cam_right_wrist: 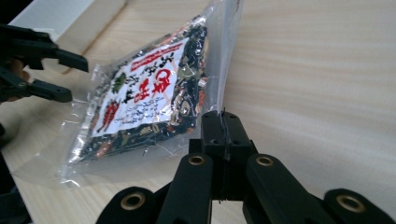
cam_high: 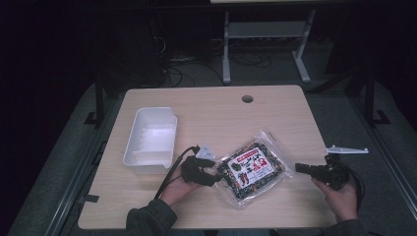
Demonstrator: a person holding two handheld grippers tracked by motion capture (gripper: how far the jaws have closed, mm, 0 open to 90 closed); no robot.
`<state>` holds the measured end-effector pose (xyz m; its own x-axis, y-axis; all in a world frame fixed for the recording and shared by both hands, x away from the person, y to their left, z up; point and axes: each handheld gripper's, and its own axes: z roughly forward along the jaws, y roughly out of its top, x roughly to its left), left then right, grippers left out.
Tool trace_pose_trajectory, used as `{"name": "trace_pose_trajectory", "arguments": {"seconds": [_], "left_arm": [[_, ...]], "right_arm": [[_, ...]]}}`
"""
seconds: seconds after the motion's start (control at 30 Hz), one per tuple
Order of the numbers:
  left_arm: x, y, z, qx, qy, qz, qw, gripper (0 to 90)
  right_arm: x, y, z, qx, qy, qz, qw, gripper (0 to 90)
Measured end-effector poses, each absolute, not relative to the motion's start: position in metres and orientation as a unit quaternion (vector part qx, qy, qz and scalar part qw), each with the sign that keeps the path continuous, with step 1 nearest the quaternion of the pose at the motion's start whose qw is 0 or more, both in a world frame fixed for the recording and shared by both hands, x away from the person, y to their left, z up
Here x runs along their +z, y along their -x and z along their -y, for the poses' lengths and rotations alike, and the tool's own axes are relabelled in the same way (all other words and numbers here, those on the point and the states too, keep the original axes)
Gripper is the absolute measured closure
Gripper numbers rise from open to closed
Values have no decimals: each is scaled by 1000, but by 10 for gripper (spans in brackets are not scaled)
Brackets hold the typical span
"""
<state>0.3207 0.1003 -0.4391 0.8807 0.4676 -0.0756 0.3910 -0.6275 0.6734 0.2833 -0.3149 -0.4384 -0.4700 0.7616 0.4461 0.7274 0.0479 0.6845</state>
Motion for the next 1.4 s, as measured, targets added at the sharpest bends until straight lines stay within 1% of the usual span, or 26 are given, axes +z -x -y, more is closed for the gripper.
{"name": "trace_pose_trajectory", "arguments": {"seconds": [0.1,0.4,0.67,0.83,0.97,1.1,1.2,1.33,1.4], "left_arm": [[-436,-323,-100,48,-897,-239,369,338],[-429,-329,-91,17,-889,-232,395,237],[-428,-336,-88,-17,-882,-223,415,227],[-427,-338,-87,-50,-874,-215,433,261],[-428,-339,-89,-59,-875,-216,430,283],[-426,-343,-92,-65,-862,-225,449,300],[-426,-343,-92,-69,-862,-223,449,318],[-426,-342,-91,-62,-865,-220,446,406],[-426,-342,-93,-69,-865,-218,446,448]], "right_arm": [[-424,-281,319,472,-495,-729,21,900],[-375,-272,320,501,-427,-752,40,900],[-333,-267,308,518,-358,-775,44,900],[-319,-270,298,522,-331,-785,44,900],[-314,-274,292,526,-321,-786,45,900],[-308,-277,286,528,-309,-790,45,900],[-304,-278,281,529,-303,-791,46,900],[-301,-282,275,532,-296,-792,48,900],[-300,-283,274,533,-296,-791,49,900]]}}
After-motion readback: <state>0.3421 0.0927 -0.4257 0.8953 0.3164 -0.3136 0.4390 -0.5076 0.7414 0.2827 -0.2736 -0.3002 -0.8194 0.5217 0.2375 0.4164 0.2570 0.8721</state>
